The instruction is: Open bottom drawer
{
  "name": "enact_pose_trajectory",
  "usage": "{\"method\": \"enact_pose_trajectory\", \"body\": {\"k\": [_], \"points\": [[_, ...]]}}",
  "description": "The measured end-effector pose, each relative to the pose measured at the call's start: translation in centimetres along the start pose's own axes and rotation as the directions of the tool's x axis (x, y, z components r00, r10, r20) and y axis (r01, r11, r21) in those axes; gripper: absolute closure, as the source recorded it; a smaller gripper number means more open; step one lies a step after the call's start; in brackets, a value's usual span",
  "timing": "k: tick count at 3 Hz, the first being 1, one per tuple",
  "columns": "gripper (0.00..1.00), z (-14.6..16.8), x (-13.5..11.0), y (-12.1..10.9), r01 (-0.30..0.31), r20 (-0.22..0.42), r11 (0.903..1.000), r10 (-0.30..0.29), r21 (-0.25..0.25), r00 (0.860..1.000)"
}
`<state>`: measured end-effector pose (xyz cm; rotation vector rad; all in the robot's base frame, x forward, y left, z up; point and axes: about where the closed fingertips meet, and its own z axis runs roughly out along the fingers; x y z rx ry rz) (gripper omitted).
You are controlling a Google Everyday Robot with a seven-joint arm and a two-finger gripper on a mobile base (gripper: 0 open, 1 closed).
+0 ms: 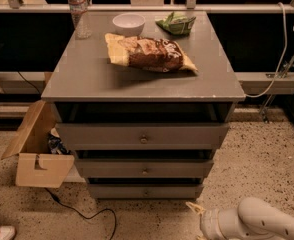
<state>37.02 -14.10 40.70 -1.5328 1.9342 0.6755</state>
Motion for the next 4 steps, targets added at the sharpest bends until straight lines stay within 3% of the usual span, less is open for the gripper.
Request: {"method": "enact_pose_trajectory", "body": {"k": [1,2,3,4], "points": [[0.0,1.6,1.2,-1.0,-0.019,0.009,0.9996,0.019,0.019,1.0],[0.0,6.4,4.3,-4.2,-0.032,0.018,0.9986,0.031,0.043,0.999],[0.0,8.4,5.3,-3.4,-0.069,0.043,0.9973,0.068,0.024,0.997],[0.0,8.8,5.3,-3.7,-0.055,0.043,0.998,0.054,0.03,0.998]]}}
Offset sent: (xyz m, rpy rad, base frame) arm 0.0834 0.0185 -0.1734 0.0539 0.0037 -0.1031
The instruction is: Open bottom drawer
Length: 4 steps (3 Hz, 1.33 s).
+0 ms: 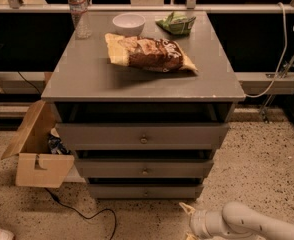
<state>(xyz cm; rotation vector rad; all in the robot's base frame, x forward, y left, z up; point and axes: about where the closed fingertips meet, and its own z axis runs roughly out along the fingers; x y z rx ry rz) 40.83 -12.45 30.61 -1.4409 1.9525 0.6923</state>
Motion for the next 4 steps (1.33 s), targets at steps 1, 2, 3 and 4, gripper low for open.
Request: {"method": "enact_pose_trajectory", "body": {"k": [1,2,3,4], "points": [[0.0,1.9,0.1,-1.6,0.081,-0.001,0.9963,-0.081,0.026,0.997],[0.0,5.3,-0.4,-4.4,0.219,0.063,0.9754,-0.22,0.022,0.973],[0.0,7.1,-0.7,-6.4,0.283,0.093,0.959,-0.283,0.02,0.954],[0.0,8.5,-0.5,-8.4,0.307,0.13,0.9515,-0.307,0.025,0.943]]}}
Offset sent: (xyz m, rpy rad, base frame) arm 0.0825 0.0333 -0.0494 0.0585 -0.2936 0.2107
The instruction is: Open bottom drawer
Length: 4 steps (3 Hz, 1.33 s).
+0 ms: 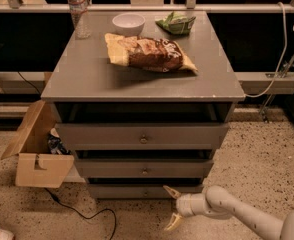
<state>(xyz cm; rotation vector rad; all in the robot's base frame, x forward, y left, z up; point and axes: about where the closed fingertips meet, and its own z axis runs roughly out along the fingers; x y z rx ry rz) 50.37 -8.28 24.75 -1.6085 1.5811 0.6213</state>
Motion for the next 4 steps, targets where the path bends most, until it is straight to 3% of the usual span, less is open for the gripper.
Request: {"method": "enact_pose_trajectory", "body": {"k": [2,4], "points": [[0.0,2.4,1.4,-3.6,0.059,0.008,0.9982,-0.06,0.012,0.998],[0.0,5.5,4.0,-6.4,0.051,-0.07,0.9986,-0.05,0.015,0.996]]}}
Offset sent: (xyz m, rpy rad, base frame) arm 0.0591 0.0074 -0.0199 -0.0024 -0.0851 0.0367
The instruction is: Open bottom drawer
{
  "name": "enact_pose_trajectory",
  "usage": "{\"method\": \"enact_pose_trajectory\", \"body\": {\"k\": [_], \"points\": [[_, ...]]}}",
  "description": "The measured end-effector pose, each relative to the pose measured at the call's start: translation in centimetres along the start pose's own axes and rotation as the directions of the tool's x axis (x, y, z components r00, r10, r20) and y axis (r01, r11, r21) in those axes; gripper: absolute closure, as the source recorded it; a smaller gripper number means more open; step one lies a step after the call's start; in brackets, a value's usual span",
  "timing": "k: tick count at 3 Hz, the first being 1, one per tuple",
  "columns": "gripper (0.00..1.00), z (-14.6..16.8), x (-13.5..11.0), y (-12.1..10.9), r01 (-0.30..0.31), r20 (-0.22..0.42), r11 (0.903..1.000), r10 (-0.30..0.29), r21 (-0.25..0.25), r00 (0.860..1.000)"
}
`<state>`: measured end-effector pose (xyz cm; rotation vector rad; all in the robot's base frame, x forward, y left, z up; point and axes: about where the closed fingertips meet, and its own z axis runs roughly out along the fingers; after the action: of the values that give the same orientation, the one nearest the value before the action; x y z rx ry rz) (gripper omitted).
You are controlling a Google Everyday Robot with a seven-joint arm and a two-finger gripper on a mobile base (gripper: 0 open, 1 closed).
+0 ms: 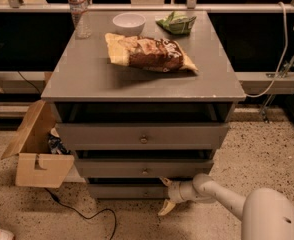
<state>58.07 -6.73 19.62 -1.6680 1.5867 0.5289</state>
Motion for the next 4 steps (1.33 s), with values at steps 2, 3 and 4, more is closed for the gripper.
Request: {"method": "enact_pose_trajectory", "body": {"k": [2,3,4], "points": [[0.27,2.57,2.56,0.03,-0.032,-0.066,0.9994,0.031,-0.015,0.997],[0.5,2.35,2.34,-0.06,-0.032,-0.066,0.9994,0.031,-0.015,0.997],[0.81,1.69,1.87,-0.27,-0.033,-0.069,0.9994,0.032,-0.011,0.997]]}}
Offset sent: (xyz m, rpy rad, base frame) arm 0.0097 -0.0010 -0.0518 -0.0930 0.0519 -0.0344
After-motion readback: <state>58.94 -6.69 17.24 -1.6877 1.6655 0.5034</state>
